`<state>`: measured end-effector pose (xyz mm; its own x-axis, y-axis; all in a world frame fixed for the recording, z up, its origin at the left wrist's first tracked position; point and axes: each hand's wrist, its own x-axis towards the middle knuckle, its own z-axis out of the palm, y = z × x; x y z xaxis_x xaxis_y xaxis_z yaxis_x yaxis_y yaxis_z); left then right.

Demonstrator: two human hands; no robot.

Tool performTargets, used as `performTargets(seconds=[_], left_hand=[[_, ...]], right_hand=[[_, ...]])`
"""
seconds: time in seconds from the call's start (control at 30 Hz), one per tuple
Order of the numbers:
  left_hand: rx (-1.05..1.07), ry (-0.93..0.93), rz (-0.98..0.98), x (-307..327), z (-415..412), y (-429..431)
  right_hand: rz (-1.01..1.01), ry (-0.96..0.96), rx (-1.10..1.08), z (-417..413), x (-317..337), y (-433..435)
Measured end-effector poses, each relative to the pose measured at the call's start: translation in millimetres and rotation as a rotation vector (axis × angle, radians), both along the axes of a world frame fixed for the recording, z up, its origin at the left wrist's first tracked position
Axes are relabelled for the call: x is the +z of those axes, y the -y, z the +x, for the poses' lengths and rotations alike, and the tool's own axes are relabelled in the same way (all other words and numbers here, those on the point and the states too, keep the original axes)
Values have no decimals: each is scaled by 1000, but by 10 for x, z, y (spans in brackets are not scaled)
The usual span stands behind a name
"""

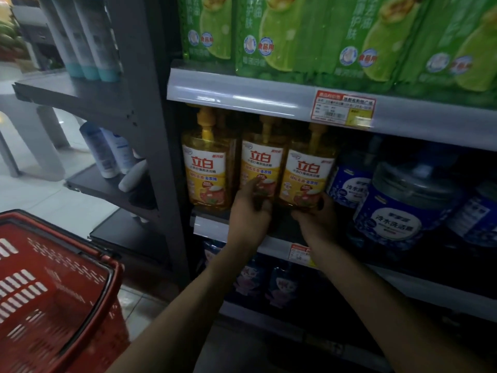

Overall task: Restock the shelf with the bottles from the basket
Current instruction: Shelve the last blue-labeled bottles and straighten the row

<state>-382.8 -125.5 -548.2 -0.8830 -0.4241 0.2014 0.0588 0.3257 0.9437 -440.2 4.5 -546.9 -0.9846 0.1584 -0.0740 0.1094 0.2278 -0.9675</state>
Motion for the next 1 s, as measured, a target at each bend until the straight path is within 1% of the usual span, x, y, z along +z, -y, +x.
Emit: performTargets(seconds=[0.07, 0.23, 0.4, 0.5, 0.67, 0.77, 0.87, 1.0], left_hand=[[14, -14, 52, -42, -133, -36], [1, -35, 66, -266, -414, -4], [39, 18, 65, -84, -331, -129], [52, 49, 61, -92, -329, -127], [51, 49, 98, -71, -300, -111], [14, 37, 61, -75, -245, -171], [-26, 37, -20, -70, -196, -218], [-60, 47, -128, -19, -122, -240]], right_hand=[[3, -7, 5, -5, -9, -22], [30, -19, 94, -41, -17, -99], [41, 2, 165, -85, -67, -113], [32, 15, 193, -116, -75, -137], [111, 36, 277, -75, -40, -193], [169, -33, 280, -34, -5, -232], [220, -90, 289, -13, 20, -291], [285, -153, 238, 5, 36, -326]])
